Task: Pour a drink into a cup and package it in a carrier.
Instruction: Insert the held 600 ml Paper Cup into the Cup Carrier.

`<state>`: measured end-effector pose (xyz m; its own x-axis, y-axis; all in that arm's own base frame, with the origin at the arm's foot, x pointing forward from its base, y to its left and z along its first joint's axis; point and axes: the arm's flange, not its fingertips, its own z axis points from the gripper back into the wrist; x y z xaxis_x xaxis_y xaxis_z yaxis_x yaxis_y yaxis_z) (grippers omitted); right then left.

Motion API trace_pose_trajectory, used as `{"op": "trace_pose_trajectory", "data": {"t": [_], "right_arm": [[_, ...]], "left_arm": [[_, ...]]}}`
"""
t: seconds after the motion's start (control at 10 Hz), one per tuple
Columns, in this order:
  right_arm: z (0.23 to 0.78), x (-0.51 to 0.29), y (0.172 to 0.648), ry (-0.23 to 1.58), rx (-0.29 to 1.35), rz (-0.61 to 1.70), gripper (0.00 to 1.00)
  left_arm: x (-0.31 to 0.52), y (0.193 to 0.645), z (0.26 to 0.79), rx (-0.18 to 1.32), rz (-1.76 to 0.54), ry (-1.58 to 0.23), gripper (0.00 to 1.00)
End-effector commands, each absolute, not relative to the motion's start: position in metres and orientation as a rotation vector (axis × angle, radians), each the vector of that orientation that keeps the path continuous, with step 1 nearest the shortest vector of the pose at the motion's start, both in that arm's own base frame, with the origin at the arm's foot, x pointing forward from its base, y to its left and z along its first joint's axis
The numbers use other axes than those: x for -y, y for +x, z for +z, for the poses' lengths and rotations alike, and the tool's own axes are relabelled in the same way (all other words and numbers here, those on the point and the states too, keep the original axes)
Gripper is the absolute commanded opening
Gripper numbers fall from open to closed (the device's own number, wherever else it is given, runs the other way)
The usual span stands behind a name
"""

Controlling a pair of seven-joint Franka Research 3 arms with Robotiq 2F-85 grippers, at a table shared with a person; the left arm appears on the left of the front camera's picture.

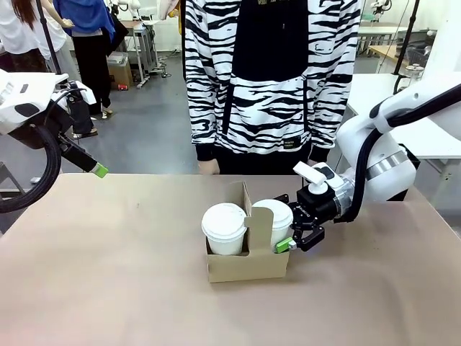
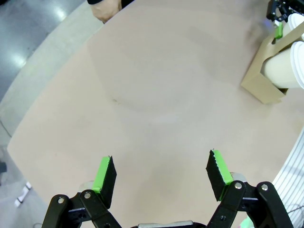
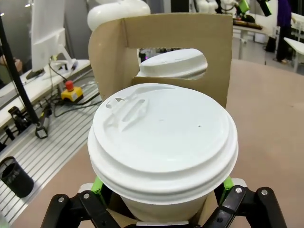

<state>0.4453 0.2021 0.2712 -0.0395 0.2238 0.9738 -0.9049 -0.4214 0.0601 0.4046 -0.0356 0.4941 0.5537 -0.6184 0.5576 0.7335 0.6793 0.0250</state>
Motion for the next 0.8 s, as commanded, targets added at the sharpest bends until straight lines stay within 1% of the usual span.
{"op": "trace_pose_trajectory", "data": {"t": [0.0, 0.4, 0.5, 0.6, 0.7], "right_arm": [[0.284, -0.189, 0.441, 1.273, 0.777, 1.608, 1.0], [0.307, -0.131, 0.441, 1.142, 0.773, 1.505, 1.0], [0.315, -0.108, 0.44, 1.095, 0.762, 1.403, 1.0], [0.323, -0.081, 0.434, 1.038, 0.73, 1.252, 1.0], [0.33, -0.064, 0.428, 0.988, 0.718, 1.166, 1.0]], "left_arm": [[0.035, 0.405, 0.497, 0.563, -0.801, -0.212, 0.95], [0.035, 0.405, 0.497, 0.563, -0.801, -0.212, 0.95], [0.035, 0.405, 0.497, 0.563, -0.801, -0.212, 0.95], [0.035, 0.405, 0.497, 0.563, -0.801, -0.212, 0.95], [0.035, 0.405, 0.497, 0.563, -0.801, -0.212, 0.95]]}}
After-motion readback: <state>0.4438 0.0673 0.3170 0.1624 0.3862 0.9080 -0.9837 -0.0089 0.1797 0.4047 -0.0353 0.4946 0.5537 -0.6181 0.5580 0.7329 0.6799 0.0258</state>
